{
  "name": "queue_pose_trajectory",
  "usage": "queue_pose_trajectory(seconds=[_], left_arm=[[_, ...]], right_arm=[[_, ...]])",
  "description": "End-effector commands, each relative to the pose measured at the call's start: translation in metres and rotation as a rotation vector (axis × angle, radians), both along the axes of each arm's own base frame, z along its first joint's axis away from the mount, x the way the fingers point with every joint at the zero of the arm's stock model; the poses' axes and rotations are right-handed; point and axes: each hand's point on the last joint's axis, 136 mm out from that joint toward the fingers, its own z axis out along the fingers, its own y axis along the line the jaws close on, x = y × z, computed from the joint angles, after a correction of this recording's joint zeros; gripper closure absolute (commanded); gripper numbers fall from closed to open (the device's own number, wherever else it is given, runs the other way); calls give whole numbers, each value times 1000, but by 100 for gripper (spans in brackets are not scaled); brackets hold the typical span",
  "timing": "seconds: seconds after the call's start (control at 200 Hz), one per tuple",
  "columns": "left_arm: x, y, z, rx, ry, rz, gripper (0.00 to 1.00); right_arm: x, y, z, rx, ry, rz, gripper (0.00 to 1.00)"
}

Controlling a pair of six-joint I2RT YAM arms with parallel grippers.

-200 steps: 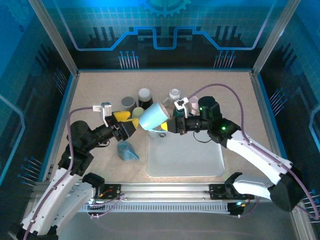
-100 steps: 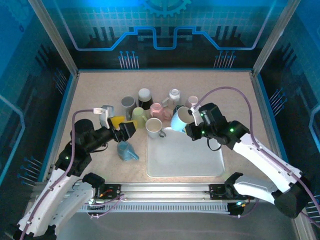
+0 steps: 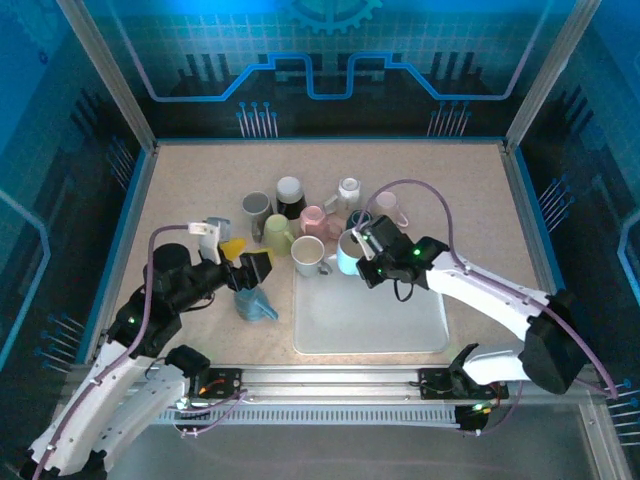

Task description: Turn the mug right side up

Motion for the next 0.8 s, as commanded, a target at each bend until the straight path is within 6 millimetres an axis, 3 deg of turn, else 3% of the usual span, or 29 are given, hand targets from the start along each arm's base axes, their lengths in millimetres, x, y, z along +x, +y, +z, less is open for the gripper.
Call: queue_pose_trajectory(seconds=[0.0, 0.365, 0.695, 0.795], left_arm=[[-2, 3, 2, 27, -20, 9, 10], [-1, 5, 1, 35, -17, 24, 10], [-1, 5, -1, 44, -17, 27, 9], [-1, 6, -1, 48, -19, 31, 10]], right_arm=[[17, 15, 6, 30, -74, 3, 100], [17, 30, -26, -19, -23, 38, 100], [24, 29, -44, -77, -24, 10, 100], [23, 31, -47, -77, -17, 5, 94]])
